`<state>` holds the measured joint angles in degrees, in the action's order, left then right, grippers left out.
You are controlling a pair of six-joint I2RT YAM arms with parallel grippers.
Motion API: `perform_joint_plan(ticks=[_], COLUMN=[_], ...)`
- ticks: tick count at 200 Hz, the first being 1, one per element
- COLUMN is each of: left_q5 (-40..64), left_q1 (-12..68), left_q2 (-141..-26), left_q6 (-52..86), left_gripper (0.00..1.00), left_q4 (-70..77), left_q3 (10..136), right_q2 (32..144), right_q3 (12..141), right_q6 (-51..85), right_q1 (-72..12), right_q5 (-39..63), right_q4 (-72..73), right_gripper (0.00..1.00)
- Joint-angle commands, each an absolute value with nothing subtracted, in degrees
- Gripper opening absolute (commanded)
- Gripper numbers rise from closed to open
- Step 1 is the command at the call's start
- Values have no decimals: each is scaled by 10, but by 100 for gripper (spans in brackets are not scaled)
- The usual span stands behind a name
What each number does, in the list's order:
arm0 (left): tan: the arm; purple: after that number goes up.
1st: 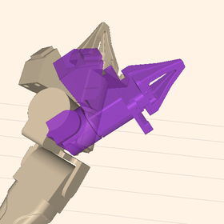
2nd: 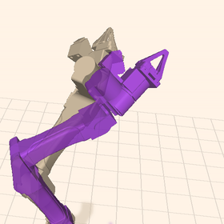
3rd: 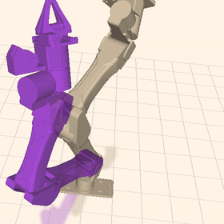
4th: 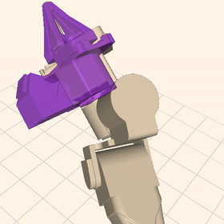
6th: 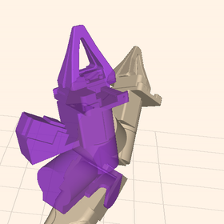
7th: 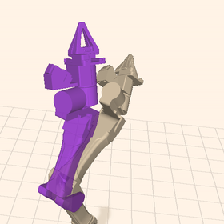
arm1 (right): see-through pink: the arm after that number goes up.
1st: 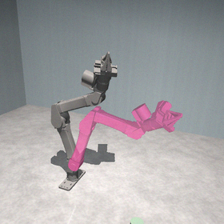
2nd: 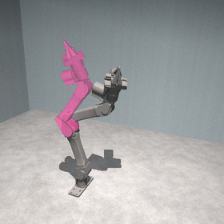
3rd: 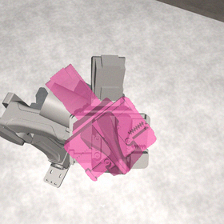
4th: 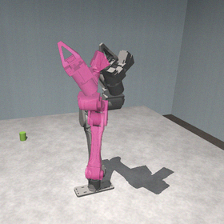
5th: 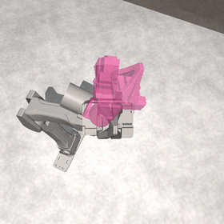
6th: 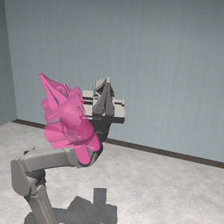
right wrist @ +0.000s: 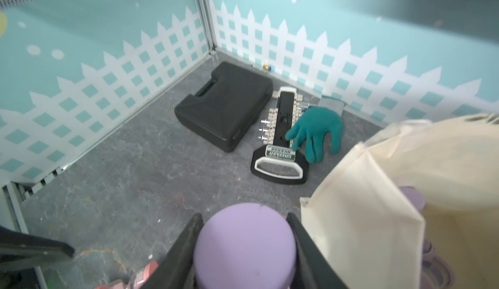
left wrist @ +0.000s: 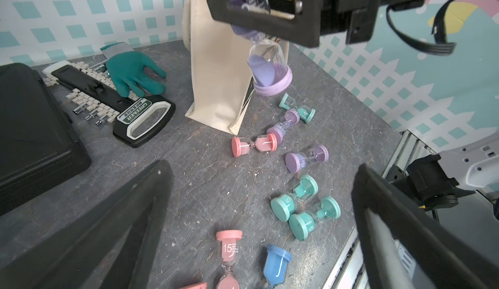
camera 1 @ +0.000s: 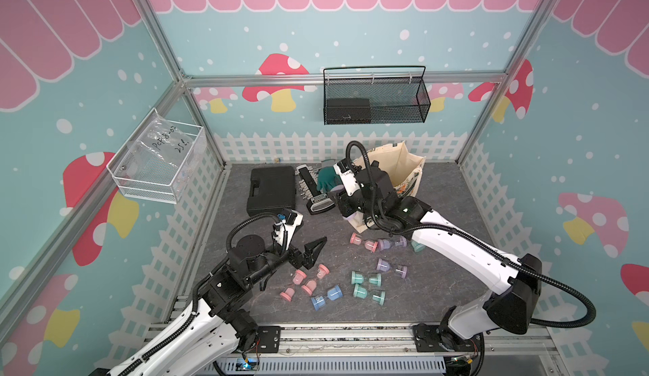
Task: Put the hourglass into the canvas bag
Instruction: Place the hourglass in the canvas bag.
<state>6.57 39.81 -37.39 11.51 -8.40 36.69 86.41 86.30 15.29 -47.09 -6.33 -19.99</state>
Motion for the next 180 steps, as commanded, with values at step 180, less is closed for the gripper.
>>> perform_joint_plan(ticks=[180], left_q5=[131], left_q1=[395], left_q2=[-561], left_q6=[68], left_gripper=[100], left_q4=[107], left_q3=[458], right_q2=[1083], right_q3=[1067], right_q6=[90], right_q1=[-210], right_q5=[-82], right_q4=[-278], right_gripper=[14])
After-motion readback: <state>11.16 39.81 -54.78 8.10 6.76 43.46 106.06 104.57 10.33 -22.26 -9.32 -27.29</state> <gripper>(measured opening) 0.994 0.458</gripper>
